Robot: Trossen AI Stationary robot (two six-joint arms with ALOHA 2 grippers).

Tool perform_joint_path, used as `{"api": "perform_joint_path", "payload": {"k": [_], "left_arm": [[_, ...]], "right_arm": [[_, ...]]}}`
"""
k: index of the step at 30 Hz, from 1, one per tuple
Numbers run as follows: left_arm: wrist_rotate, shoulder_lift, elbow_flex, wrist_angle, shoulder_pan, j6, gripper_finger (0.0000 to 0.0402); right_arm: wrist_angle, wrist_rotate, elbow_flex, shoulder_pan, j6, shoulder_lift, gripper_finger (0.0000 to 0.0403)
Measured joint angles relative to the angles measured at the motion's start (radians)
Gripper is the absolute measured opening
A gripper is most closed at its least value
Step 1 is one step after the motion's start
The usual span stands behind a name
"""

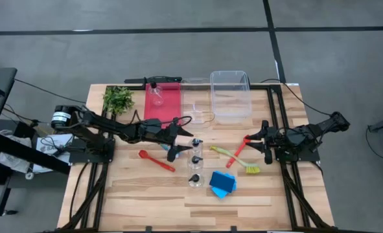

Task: Pick & Place Kitchen Sink Supplies
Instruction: Put the spray bottle into the pink bin

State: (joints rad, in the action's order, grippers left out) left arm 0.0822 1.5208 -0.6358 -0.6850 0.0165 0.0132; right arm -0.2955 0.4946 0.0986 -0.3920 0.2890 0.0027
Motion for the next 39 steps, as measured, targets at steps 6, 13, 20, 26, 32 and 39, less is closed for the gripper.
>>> {"api": "perform_joint_path", "payload": {"k": [6,13,20,26,32,39], "left_arm": [[0.026,0.047,-0.043,-0.007,-0.002,0.005,0.0265],[0.069,0.1,-0.08,-0.021,-0.026,-0.036,0.0265],[0.075,0.116,-0.102,-0.027,-0.028,-0.021,0.0265],[0.084,0.124,-0.101,-0.034,-0.038,-0.027,0.0264],[0.084,0.124,-0.101,-0.033,-0.039,-0.026,0.0235],[0.089,0.124,-0.101,-0.033,-0.05,-0.026,0.0177]], "right_arm": [[0.0,0.0,0.0,0.0,0.0,0.0,0.0119],[0.0,0.0,0.0,0.0,0.0,0.0,0.0119],[0.0,0.0,0.0,0.0,0.0,0.0,0.0119],[0.0,0.0,0.0,0.0,0.0,0.0,0.0119],[0.0,0.0,0.0,0.0,0.0,0.0,0.0119],[0.0,0.0,0.0,0.0,0.0,0.0,0.0119]]}}
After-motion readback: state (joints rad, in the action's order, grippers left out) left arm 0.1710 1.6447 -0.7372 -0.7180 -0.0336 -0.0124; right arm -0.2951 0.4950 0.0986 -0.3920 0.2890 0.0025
